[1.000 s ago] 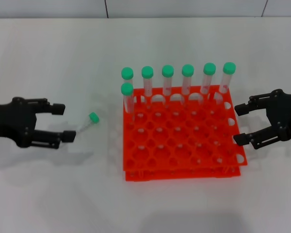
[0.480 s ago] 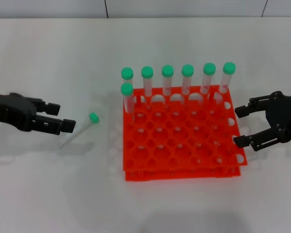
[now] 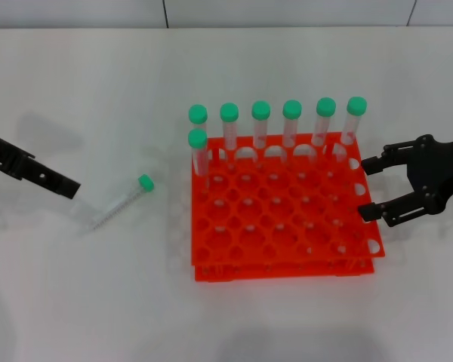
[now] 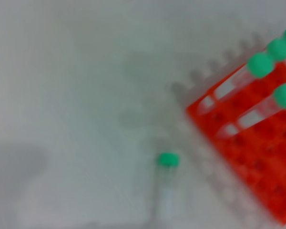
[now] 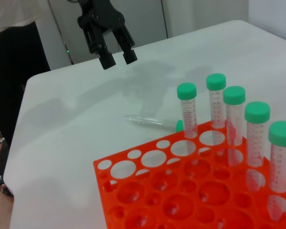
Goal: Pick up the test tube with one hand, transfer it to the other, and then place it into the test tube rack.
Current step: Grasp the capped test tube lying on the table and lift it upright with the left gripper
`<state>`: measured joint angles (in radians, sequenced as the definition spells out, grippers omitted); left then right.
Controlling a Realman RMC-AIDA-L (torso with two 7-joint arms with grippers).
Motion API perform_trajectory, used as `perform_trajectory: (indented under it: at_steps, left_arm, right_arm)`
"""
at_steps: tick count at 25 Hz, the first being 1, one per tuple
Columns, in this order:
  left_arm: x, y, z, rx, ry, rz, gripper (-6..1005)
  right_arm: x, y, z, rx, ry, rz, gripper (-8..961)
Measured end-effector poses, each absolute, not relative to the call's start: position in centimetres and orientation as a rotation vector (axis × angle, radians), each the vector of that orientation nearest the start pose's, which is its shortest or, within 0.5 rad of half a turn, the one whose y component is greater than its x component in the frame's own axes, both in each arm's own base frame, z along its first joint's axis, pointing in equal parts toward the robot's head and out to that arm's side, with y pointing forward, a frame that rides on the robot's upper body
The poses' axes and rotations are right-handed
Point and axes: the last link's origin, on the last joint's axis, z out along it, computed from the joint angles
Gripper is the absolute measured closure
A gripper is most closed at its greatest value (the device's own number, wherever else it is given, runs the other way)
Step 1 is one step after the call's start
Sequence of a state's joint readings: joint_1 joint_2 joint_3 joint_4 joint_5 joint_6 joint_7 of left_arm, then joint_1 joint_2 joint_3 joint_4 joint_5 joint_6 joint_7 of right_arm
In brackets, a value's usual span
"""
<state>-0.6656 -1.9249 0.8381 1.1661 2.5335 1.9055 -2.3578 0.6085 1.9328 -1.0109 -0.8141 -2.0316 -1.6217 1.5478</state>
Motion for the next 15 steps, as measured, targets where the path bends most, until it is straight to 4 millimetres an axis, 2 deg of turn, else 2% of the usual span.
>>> perform_trajectory:
  at_steps: [8,15]
  left_arm:
    - [-23.1,36.4,8.5,-2.549,-1.213,0.594,137]
    - [-23.1,37.3,6.0,-2.549,-1.185,0.656,137]
  right_arm:
    - [23.0,35.4,2.6,-3.028,0.370,0.233,105]
    - [23.2,35.4,2.4,-3.018,0.381,0.234,105]
